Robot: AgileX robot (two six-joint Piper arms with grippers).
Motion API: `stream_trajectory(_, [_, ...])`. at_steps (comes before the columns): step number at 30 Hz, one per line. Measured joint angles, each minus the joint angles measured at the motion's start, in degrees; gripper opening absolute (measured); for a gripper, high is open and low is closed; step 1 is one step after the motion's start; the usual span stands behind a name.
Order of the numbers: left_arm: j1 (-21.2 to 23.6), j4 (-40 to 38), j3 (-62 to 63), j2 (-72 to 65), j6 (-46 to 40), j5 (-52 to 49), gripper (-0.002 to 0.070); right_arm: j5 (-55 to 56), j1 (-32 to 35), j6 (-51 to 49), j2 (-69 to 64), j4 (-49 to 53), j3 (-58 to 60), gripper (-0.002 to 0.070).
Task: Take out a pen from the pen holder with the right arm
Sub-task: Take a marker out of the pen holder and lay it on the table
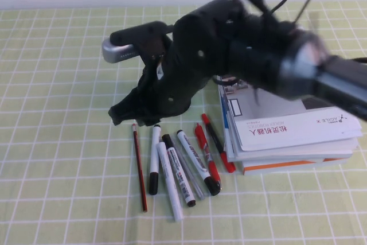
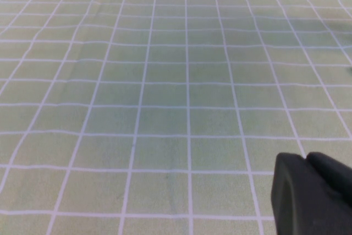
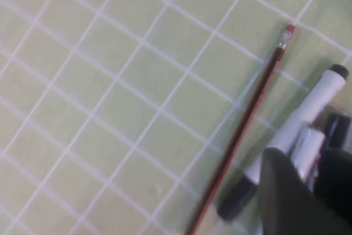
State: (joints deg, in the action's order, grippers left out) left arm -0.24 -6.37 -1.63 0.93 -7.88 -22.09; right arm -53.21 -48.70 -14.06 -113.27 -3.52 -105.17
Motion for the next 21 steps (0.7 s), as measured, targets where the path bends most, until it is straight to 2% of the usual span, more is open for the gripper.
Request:
stream_trajectory(3, [0.0,0.0,0.0,0.0,0.0,0.0,-0.0005,-0.2,-1.5,0.0,7.0,3.5,4.9,0.003])
stream_trajectory(6, [0.0,0.0,0.0,0.0,0.0,0.0,-0.0005,-0.6,-1.5,0.1,13.3,6.1,10.6,0.0001])
stream_trajectory(13, [0.0,0.0,0.0,0.0,0.0,0.0,-0.0005,-0.6,-1.5,-0.9,30.3,12.6,25.0,-0.0011])
stream_trajectory(21, [0.0,0.0,0.0,0.0,0.0,0.0,-0.0005,-2.1,-1.5,-0.9,45.1,11.8,42.0,-0.0012])
